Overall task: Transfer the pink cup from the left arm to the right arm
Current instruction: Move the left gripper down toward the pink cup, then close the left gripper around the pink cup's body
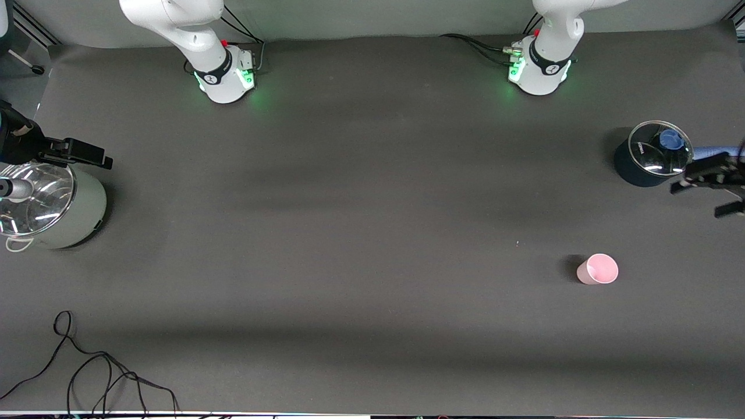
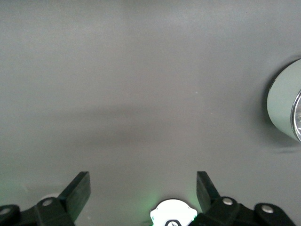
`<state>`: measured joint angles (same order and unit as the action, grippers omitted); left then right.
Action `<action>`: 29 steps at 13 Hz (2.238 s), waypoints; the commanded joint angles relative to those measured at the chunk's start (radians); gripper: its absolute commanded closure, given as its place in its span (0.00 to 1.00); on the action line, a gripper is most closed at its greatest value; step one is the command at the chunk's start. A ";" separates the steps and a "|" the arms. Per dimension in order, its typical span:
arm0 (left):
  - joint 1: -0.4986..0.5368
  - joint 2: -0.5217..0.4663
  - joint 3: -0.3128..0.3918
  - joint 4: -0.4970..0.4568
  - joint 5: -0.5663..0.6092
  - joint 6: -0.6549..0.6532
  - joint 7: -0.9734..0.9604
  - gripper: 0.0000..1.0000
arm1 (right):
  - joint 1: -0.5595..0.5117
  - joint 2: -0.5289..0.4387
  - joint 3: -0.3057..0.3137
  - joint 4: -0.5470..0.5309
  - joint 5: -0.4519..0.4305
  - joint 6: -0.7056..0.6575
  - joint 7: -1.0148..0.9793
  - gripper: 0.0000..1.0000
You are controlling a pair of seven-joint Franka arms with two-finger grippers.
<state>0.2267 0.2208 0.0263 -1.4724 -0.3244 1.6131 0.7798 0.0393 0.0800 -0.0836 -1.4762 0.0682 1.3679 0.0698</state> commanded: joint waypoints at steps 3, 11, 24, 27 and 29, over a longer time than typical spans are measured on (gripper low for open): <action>0.166 0.176 -0.008 0.092 -0.220 -0.024 0.477 0.00 | -0.004 0.012 0.002 0.027 -0.011 -0.009 -0.031 0.00; 0.329 0.468 -0.011 0.067 -0.521 -0.082 1.108 0.00 | 0.017 0.012 0.012 0.023 -0.074 0.003 -0.028 0.00; 0.330 0.767 -0.014 -0.016 -0.880 0.027 1.811 0.00 | 0.017 0.012 0.013 0.022 -0.074 0.003 -0.028 0.00; 0.329 0.793 -0.014 -0.014 -0.927 0.028 1.849 0.00 | 0.017 0.012 0.013 0.022 -0.073 0.005 -0.028 0.00; 0.327 0.799 -0.014 -0.014 -0.949 0.036 1.856 0.00 | 0.017 0.012 0.013 0.022 -0.073 0.005 -0.028 0.00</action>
<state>0.5538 1.0162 0.0128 -1.4846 -1.2394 1.6332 2.5991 0.0497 0.0826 -0.0697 -1.4746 0.0094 1.3728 0.0604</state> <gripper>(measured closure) 0.000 0.000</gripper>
